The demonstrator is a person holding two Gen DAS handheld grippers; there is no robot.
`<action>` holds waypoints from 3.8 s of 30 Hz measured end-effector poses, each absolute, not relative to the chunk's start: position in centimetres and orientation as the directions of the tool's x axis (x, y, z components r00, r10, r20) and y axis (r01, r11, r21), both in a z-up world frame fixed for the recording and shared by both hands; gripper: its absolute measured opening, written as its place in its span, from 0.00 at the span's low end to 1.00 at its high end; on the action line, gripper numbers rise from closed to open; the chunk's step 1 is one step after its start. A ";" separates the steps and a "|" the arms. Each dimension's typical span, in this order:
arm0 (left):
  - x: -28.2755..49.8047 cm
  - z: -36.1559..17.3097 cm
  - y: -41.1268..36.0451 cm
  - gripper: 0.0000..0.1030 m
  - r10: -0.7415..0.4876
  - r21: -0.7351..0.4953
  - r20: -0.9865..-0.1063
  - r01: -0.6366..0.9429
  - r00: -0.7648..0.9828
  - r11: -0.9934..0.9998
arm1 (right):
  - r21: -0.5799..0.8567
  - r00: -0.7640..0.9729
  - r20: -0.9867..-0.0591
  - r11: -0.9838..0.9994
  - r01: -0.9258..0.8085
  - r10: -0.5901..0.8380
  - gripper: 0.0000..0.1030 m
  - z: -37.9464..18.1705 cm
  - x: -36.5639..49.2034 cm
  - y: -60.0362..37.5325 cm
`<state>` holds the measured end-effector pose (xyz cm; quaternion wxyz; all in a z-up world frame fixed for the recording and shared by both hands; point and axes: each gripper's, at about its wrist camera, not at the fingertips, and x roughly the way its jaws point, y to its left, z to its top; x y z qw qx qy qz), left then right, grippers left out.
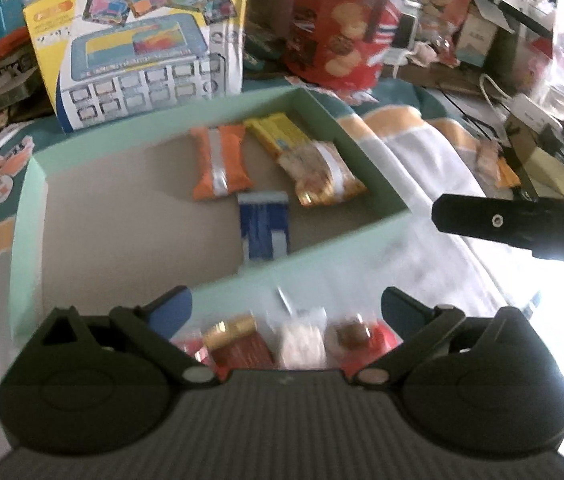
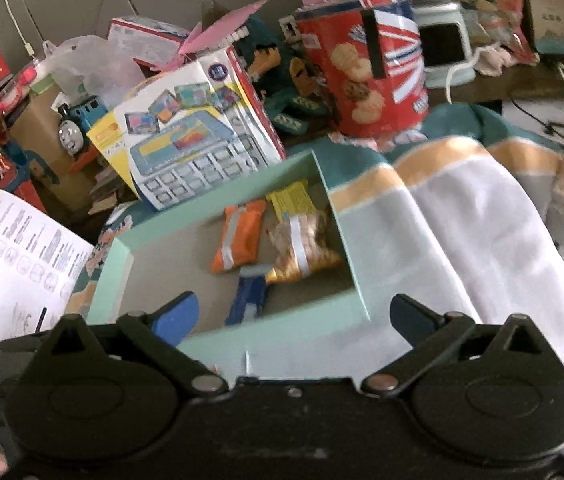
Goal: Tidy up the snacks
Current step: 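Grasp pink candy pack with left tool while right tool grasps red bag, then place pink candy pack in green box with left tool while right places red bag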
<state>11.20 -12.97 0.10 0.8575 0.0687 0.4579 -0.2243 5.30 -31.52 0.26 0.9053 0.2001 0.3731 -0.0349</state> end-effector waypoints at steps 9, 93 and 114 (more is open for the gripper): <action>5.8 -2.1 -12.3 1.00 -0.341 -0.103 -0.846 0.502 0.410 0.859 | 0.375 0.675 -0.729 0.891 0.256 0.113 1.00 -2.9 0.5 -31.8; 15.4 1.9 -4.1 0.24 -0.395 -0.187 -0.731 0.393 0.556 0.900 | 0.405 0.700 -0.687 0.902 0.147 0.194 0.45 0.3 11.7 -26.5; 20.4 -2.5 -4.6 1.00 -0.225 -0.066 -0.809 0.296 0.544 0.953 | 0.360 0.653 -0.737 0.919 0.160 0.175 1.00 -2.5 17.8 -24.2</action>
